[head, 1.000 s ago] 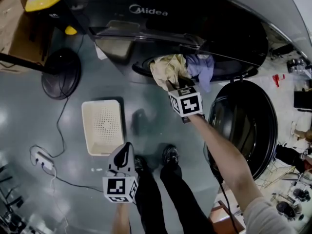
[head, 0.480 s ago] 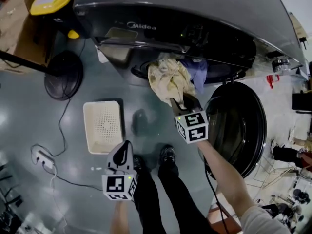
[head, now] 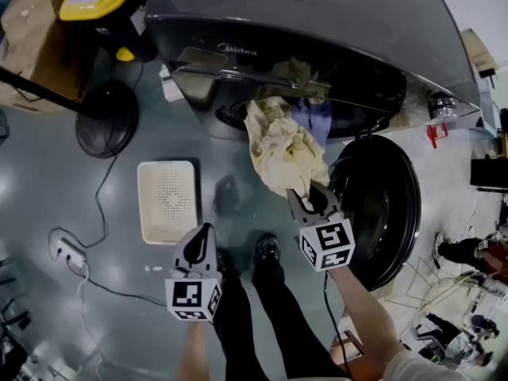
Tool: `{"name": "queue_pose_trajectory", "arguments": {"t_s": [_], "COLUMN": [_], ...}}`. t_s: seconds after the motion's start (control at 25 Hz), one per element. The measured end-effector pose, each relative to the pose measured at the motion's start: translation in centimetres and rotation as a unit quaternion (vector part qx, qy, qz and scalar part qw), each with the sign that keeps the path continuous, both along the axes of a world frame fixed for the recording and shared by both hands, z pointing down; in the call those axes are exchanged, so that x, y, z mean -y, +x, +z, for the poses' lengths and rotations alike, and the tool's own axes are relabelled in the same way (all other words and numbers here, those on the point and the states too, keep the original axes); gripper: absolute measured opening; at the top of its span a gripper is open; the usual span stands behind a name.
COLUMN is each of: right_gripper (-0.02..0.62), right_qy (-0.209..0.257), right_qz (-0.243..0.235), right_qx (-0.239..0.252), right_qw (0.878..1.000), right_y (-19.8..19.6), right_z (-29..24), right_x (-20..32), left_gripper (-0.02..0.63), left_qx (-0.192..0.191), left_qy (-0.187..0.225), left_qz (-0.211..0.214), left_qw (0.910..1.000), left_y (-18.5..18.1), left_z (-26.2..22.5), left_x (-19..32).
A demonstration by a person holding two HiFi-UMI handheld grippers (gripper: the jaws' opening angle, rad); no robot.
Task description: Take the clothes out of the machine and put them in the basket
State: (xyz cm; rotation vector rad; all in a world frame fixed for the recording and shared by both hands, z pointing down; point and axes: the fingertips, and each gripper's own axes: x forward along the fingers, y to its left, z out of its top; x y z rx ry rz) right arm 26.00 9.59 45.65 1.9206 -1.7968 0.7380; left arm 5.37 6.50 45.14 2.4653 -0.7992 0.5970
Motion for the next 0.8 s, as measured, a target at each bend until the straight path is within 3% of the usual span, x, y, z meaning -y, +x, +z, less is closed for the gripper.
{"name": "queue_pose_trajectory", "arguments": {"t_s": [0.44,0.8], "right_gripper": [0.129,0.129], "right_qy": [0.028,0.049], "right_qz": [-0.025,-0.076], "right_qx": [0.014,0.019], "right_qw": [0.999,0.996], "right_y": [-4.0,-8.2], "right_z": [-5.1,-7.9], "right_x": [-2.8,-0.9], "left_gripper": [0.02,0.018], "left_qx": [-0.006,-0.005], "left_qy": [0.007,0.005], "left_qz": [-0.015,-0.057], "left_qw": [0.9998,0.9983], "left_y": [-1.4,-5.1], "left_z": [-2.0,-2.6], "left_x": [-1.2,-0.7]}}
